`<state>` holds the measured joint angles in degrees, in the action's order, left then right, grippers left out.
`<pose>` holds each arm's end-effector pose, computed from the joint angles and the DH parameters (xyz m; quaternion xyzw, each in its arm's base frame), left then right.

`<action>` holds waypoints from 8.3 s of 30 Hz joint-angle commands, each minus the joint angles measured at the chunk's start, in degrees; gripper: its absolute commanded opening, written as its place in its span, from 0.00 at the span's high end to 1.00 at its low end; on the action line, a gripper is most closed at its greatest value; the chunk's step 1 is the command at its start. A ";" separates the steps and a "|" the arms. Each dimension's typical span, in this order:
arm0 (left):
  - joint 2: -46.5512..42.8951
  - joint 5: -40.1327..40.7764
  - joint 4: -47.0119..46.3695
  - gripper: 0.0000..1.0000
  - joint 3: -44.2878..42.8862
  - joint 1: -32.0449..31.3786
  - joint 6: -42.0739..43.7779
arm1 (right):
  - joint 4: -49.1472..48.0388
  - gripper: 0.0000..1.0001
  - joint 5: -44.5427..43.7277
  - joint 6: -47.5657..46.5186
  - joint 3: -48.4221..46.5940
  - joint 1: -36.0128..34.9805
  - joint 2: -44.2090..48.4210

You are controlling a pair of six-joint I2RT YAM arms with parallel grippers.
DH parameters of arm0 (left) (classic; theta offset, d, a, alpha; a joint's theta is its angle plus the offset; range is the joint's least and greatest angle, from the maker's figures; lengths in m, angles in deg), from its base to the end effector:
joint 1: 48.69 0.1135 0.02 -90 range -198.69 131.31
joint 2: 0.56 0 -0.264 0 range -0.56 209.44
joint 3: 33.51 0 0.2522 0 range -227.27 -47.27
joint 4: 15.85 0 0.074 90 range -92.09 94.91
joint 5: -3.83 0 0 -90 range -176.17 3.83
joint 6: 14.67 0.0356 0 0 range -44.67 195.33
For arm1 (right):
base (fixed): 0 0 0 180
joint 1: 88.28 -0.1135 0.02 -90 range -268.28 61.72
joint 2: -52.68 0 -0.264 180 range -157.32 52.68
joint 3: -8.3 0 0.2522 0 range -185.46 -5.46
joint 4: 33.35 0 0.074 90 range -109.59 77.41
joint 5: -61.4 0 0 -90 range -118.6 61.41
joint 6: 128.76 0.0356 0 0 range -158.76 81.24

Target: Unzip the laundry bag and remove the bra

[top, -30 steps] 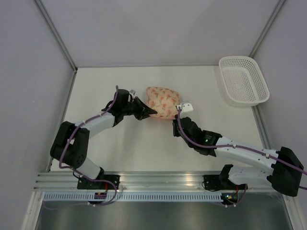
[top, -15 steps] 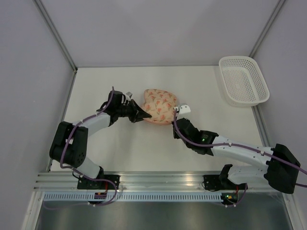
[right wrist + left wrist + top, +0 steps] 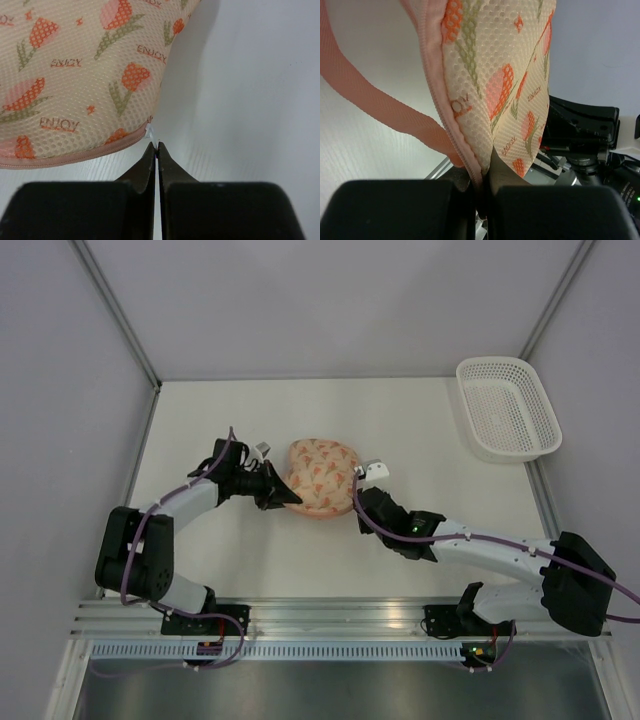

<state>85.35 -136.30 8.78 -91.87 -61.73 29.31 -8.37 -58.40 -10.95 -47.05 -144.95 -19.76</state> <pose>0.2707 -0.0907 0.1837 -0.1116 0.8607 -0.4934 0.0579 0.1572 0.2069 0.2208 -0.1189 0.8812 0.0899 0.4486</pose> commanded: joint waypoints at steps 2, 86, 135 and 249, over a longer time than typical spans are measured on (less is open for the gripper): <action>-4.52 -5.41 7.05 0.98 -0.14 1.35 9.28 | 1.96 1.00 -2.72 -0.57 -2.10 1.73 -1.20; -7.16 54.09 -10.52 0.98 11.03 -6.91 -10.05 | 8.20 0.81 8.18 0.31 -13.00 1.38 -1.47; 3.30 40.99 -28.36 0.98 18.50 -21.77 -25.08 | 1.34 0.69 24.88 3.12 -26.62 1.91 -29.68; -15.85 40.20 -14.13 0.98 19.46 -18.87 -21.57 | 34.92 1.00 -17.22 30.89 -12.39 14.47 1.51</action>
<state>72.94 -95.82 -9.75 -71.89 -81.00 5.51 25.49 -71.71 14.36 -60.82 -132.23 -20.14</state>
